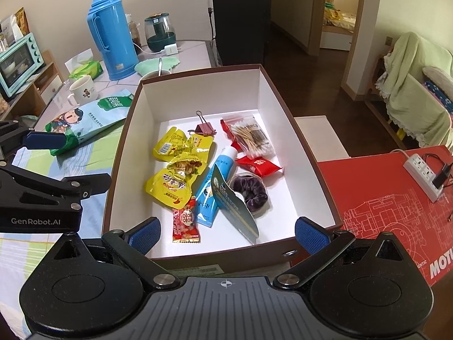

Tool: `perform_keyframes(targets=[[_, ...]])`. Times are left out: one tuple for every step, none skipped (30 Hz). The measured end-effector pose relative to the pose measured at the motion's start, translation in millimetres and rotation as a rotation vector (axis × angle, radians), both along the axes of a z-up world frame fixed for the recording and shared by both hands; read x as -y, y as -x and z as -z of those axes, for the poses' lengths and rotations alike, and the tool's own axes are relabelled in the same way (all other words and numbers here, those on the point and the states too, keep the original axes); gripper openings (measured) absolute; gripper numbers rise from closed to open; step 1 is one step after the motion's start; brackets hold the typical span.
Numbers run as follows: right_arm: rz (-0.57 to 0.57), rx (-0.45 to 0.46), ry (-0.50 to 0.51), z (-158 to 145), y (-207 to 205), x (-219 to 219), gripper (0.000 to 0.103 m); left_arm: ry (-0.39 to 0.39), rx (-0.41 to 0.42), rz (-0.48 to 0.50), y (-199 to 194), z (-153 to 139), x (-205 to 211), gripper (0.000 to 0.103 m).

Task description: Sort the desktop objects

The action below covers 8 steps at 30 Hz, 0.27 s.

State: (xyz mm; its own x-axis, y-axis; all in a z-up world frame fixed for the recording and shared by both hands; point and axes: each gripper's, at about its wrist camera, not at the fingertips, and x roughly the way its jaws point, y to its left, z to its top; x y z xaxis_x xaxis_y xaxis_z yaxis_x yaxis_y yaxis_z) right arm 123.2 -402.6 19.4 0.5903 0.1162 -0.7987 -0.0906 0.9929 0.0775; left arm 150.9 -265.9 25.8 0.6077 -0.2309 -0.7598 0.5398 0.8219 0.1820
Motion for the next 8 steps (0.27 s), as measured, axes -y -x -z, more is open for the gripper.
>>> perform_keyframes(targets=[[-0.002, -0.001, -0.001, 0.2, -0.4, 0.2, 0.103, -0.001, -0.001, 0.000, 0.3, 0.3, 0.4, 0.083], [-0.004, -0.002, -0.002, 0.5, -0.5, 0.4, 0.103, -0.001, 0.000, -0.001, 0.7, 0.4, 0.5, 0.083], [-0.006, -0.003, -0.002, 0.7, -0.4, 0.6, 0.103, -0.001, 0.003, -0.001, 1.3, 0.3, 0.6, 0.083], [-0.007, -0.004, -0.003, 0.7, -0.2, 0.9, 0.103, -0.003, 0.011, 0.001, 2.3, 0.1, 0.9, 0.083], [-0.007, -0.004, -0.005, 0.7, 0.3, 1.1, 0.103, -0.007, 0.019, 0.002, 3.7, -0.2, 1.2, 0.083], [-0.006, -0.005, -0.006, 0.7, 1.0, 1.2, 0.103, -0.010, 0.026, 0.003, 5.1, -0.4, 1.5, 0.083], [-0.004, -0.005, -0.006, 0.7, 1.8, 1.3, 0.103, -0.014, 0.033, 0.004, 6.5, -0.7, 1.9, 0.083], [-0.003, -0.005, -0.007, 0.6, 2.6, 1.5, 0.103, -0.017, 0.040, 0.006, 7.9, -1.0, 2.2, 0.083]])
